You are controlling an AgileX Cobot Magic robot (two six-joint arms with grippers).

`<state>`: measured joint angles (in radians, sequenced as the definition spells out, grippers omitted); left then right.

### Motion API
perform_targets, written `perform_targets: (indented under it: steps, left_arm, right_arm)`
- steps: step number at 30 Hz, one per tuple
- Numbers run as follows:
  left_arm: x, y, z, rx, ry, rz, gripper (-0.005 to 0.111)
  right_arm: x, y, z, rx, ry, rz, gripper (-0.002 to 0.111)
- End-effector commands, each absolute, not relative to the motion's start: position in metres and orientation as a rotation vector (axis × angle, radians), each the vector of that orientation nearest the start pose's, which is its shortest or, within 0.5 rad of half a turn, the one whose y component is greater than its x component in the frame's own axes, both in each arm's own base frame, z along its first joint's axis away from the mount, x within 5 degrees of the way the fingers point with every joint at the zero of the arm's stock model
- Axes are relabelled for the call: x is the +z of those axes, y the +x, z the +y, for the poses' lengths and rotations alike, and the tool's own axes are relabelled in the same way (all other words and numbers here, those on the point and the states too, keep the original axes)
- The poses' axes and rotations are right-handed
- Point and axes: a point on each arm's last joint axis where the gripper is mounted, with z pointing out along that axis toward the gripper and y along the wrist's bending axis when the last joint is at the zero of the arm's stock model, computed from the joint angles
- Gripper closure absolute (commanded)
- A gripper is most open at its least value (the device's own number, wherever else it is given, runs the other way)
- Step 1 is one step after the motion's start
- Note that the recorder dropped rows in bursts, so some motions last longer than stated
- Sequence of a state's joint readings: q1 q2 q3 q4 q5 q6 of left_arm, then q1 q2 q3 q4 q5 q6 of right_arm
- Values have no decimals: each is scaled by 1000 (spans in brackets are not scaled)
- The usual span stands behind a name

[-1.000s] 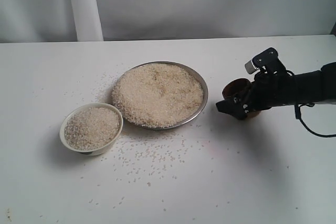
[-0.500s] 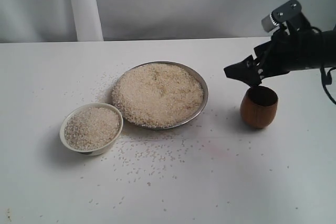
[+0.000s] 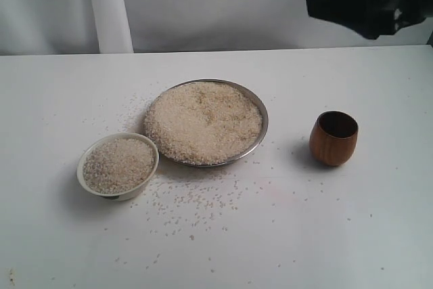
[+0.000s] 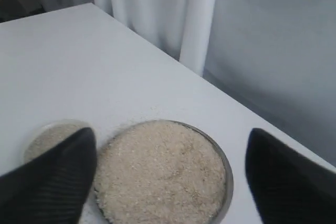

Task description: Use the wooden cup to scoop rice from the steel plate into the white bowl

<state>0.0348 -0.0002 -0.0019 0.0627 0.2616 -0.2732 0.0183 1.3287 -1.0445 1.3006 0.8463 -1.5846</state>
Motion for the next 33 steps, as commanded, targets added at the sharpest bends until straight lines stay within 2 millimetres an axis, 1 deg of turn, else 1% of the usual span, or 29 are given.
perform_targets:
  steps: [1, 4, 7, 8, 13, 16, 20, 24, 30, 31, 33]
  left_arm:
    - [190, 55, 3, -123, -226, 1729, 107]
    - [190, 55, 3, -123, -226, 1729, 107]
    - [190, 55, 3, -123, -226, 1729, 107]
    - [190, 55, 3, -123, -226, 1729, 107]
    - [190, 55, 3, -123, -226, 1729, 107]
    - [190, 55, 3, -123, -226, 1729, 107]
    - [190, 55, 3, -123, -226, 1729, 107]
    - [190, 55, 3, -123, -226, 1729, 107]
    - [190, 55, 3, -123, -226, 1729, 107]
    - [190, 55, 3, -123, -226, 1729, 107]
    - [190, 55, 3, -123, -226, 1729, 107]
  right_arm:
    - [373, 245, 73, 623, -901, 1694, 64]
    - [384, 228, 75, 651, -925, 1662, 80]
    - [394, 209, 76, 656, -962, 1633, 90]
    - [397, 204, 76, 670, -964, 1630, 92]
    - [413, 176, 78, 705, -944, 1600, 93]
    - [419, 159, 79, 719, -988, 1569, 93]
    - [422, 141, 82, 773, -1066, 1548, 93]
    - [424, 137, 82, 777, -1071, 1539, 93]
    - [424, 137, 82, 776, -1072, 1538, 93]
    - [424, 138, 82, 749, -1078, 1522, 93]
    - [426, 145, 79, 654, -1033, 1500, 93]
